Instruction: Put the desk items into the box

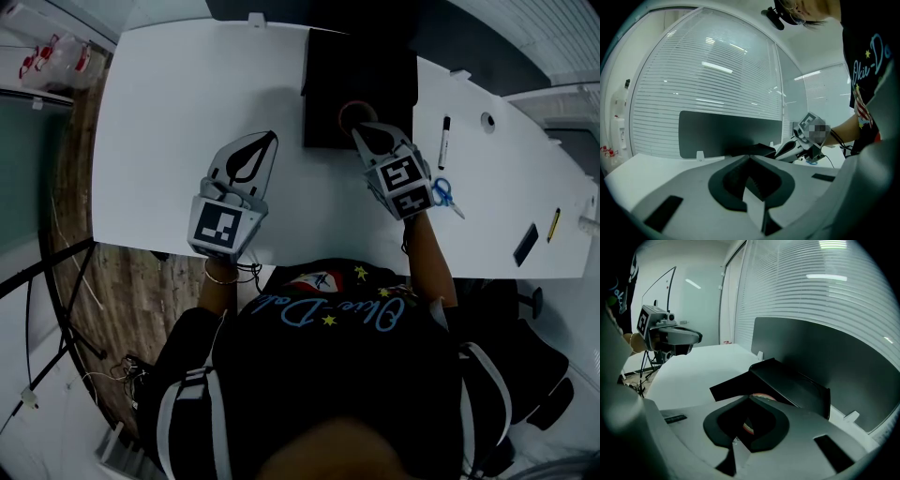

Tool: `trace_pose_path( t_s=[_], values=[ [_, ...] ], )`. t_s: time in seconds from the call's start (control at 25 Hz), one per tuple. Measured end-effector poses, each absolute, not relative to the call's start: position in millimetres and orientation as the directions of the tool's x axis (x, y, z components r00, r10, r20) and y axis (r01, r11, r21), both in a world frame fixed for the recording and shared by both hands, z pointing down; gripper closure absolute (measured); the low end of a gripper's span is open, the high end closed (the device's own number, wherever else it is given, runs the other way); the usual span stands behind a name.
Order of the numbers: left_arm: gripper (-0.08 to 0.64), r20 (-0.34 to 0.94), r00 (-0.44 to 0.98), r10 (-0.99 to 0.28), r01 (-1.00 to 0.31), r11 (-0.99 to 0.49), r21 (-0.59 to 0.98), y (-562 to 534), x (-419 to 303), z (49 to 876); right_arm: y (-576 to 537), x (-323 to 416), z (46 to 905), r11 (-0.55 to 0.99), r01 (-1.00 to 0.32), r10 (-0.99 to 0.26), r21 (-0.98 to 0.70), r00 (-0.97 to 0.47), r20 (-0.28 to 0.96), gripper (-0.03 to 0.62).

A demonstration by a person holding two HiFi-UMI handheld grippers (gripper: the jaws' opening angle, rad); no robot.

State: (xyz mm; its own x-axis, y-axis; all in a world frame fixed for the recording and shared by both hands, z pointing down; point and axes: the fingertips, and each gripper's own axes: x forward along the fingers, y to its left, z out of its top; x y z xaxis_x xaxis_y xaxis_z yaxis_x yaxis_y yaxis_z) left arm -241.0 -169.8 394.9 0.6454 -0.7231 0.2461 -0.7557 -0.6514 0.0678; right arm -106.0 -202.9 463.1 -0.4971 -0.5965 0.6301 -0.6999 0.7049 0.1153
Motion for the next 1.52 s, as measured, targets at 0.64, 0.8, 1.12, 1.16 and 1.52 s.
trace_pose_path(
  t_s=[0.64,0.8,1.12,1.16,1.52],
  values=[
    [0.561,0.244,0.661,-0.709,-0.739,-0.672,0.048,-160.0,-232.2,390.6,-191.3,-89.5,455.7,0.676,-0.725,-0.631,0.133,-0.475,0.614,0.588],
    [0.561,0.243,0.665,-0.706,-0.735,-0.676,0.048,-157.8,-231.0,388.8,-188.4,-89.2,451.5,0.669,-0.731,-0.637,0.134,-0.471,0.61,0.588],
    [0.56,0.237,0.678,-0.696,-0.722,-0.69,0.04,-155.1,-227.4,386.0,-181.6,-80.0,446.8,0.676,-0.715,-0.63,0.178,-0.434,0.644,0.588],
    [0.56,0.237,0.68,-0.694,-0.721,-0.692,0.041,-154.4,-226.5,385.8,-180.6,-78.8,446.4,0.674,-0.716,-0.631,0.181,-0.431,0.645,0.588],
    [0.56,0.229,0.699,-0.677,-0.702,-0.711,0.045,-154.9,-221.0,385.7,-176.2,-68.1,443.8,0.641,-0.744,-0.655,0.188,-0.402,0.64,0.588]
  ],
)
